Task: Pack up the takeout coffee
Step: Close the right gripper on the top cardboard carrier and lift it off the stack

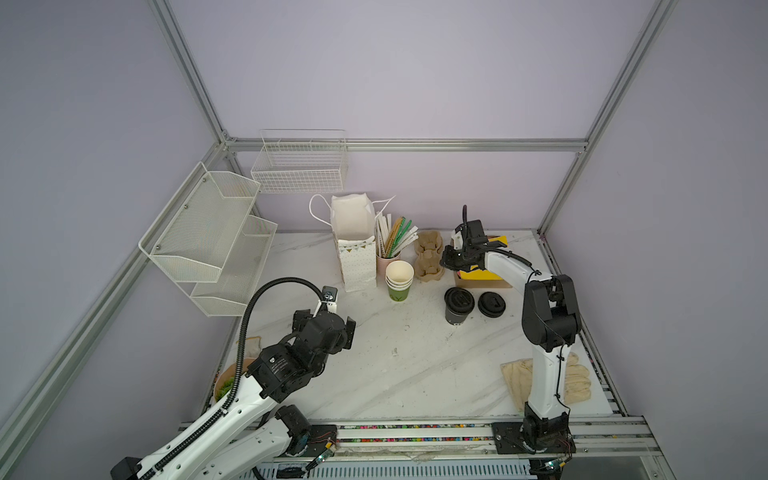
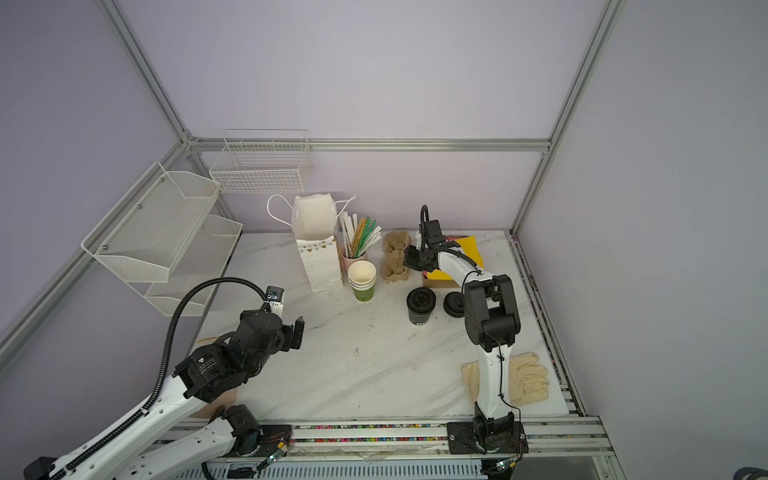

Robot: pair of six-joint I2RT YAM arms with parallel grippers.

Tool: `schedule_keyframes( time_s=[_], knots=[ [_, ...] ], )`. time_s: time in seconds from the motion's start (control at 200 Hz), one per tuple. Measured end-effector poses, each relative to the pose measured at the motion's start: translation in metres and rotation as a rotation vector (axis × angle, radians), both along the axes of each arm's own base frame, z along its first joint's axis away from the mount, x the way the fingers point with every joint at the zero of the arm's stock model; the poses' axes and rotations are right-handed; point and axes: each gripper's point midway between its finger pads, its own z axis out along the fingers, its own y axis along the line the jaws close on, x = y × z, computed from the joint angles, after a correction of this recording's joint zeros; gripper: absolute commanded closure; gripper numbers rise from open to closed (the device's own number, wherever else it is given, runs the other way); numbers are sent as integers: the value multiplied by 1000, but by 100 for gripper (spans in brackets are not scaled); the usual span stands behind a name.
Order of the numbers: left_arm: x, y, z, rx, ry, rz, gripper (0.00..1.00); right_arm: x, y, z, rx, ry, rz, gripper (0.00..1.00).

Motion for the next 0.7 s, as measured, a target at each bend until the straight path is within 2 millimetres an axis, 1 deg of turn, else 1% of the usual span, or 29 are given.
schedule_keyframes(
  time_s=[0.135,0.395,0.57,0.7],
  knots=[
    [0,0,0,0,0,0,0,-3,-3,-3,33,20,4,100],
    [1,-1,1,-5,-5,0,0,-9,0,-6,135,41,26,100],
    [1,-2,2,-9,-7,-3,0,-11,0,4,173,24,34,100],
    [1,-2,2,-11,-8,-3,0,-7,-4,13,200,1,29,100]
  ],
)
